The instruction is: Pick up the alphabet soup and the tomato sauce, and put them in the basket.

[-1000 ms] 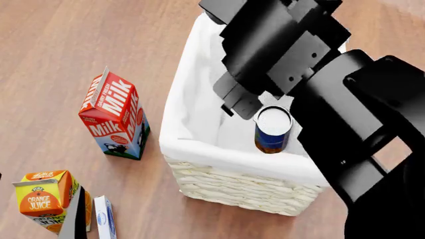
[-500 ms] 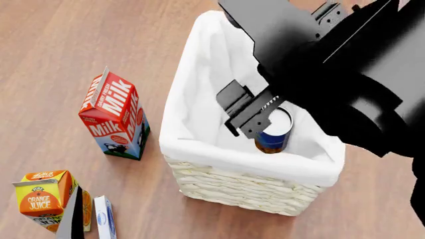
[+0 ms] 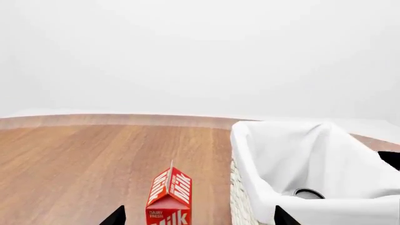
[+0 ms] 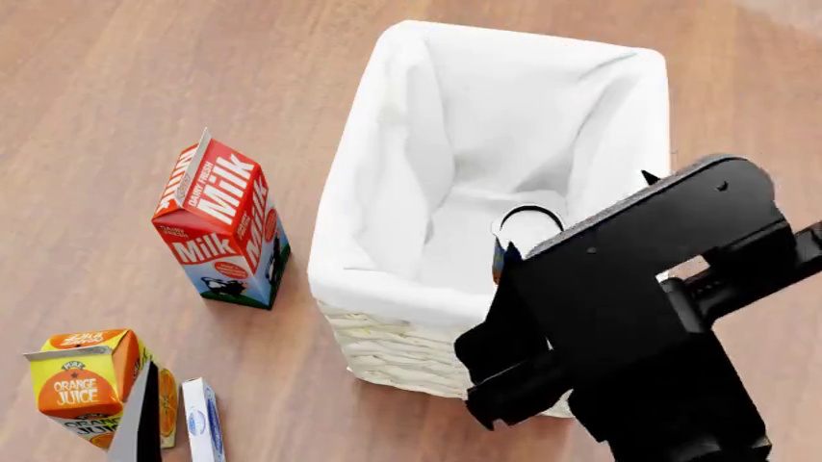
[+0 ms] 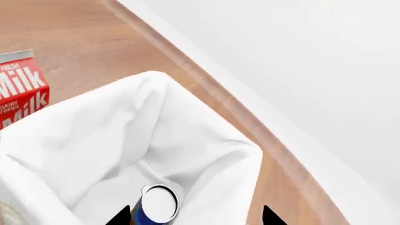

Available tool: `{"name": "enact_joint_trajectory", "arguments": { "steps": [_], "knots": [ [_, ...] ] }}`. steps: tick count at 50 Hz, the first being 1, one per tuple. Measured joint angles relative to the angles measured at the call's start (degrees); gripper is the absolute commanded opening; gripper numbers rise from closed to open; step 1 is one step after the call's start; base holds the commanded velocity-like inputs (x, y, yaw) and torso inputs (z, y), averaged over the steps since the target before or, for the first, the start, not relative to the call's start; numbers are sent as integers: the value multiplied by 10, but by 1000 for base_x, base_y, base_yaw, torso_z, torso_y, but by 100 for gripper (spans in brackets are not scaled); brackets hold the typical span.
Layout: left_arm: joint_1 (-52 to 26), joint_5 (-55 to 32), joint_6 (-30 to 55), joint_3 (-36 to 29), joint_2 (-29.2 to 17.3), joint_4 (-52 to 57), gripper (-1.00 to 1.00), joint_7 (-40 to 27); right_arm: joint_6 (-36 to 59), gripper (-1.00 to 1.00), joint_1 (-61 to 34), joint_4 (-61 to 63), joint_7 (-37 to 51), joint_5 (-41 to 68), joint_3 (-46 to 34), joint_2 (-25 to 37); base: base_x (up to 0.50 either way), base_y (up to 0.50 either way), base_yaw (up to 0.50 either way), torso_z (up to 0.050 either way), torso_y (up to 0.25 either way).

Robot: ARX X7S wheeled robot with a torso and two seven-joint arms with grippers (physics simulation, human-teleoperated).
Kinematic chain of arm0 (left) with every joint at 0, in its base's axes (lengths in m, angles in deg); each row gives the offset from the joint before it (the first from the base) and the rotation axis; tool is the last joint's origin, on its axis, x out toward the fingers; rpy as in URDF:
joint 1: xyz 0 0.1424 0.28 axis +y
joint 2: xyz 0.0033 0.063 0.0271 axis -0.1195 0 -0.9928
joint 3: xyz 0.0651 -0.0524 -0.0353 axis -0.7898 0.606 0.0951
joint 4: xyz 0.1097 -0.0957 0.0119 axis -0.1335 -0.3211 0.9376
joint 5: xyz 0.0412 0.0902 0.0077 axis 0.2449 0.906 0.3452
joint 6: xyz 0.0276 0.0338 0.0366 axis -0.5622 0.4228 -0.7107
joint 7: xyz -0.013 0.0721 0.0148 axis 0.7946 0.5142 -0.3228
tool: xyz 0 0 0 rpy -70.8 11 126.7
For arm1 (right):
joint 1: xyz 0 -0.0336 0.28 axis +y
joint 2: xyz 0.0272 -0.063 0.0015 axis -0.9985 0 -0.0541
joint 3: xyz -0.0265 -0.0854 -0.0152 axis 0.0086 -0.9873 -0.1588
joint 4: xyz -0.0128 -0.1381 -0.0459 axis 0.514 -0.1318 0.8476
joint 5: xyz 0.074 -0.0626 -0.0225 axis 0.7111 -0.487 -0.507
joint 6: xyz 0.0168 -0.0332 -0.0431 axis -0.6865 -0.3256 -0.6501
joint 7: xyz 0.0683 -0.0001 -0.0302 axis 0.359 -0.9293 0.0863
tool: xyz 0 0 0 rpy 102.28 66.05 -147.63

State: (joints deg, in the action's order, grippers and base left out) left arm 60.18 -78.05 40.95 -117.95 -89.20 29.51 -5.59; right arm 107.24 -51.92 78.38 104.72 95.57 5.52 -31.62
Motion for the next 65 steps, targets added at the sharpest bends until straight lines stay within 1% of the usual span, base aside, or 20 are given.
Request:
{"name": "enact_joint_trajectory", "arguments": {
  "steps": [7, 15, 20, 26, 34, 42, 52, 65],
  "knots": [
    [-1, 1, 2, -1, 0, 1, 100, 0, -158, 100, 178, 66, 7, -191, -36, 71, 0, 0, 0, 0, 0],
    [-2, 4, 5, -3, 2, -1, 100, 1, -362, 100, 381, 62, 36, -378, -110, 146, 0, 0, 0, 0, 0],
    [-4, 5, 9, -5, 4, -2, 100, 1, -467, 100, 474, 28, 51, -458, -154, 168, 0, 0, 0, 0, 0],
    [-6, 6, 13, -6, 5, -2, 100, 0, -556, 100, 549, -18, 65, -526, -194, 172, 0, 0, 0, 0, 0],
    [-7, 8, 16, -8, 6, -1, 100, 0, -640, 100, 607, -80, 74, -576, -230, 160, 0, 0, 0, 0, 0],
    [-8, 9, 19, -9, 8, 2, 100, -1, -682, 100, 637, -117, 72, -602, -255, 143, 0, 0, 0, 0, 0],
    [-8, 10, 20, -10, 7, 4, 100, -2, -691, 100, 649, -146, 52, -612, -279, 118, 0, 0, 0, 0, 0],
    [-8, 11, 19, -10, 7, 4, 100, -2, -675, 100, 637, -152, -17, -598, -313, 82, 0, 0, 0, 0, 0]
  ]
}}
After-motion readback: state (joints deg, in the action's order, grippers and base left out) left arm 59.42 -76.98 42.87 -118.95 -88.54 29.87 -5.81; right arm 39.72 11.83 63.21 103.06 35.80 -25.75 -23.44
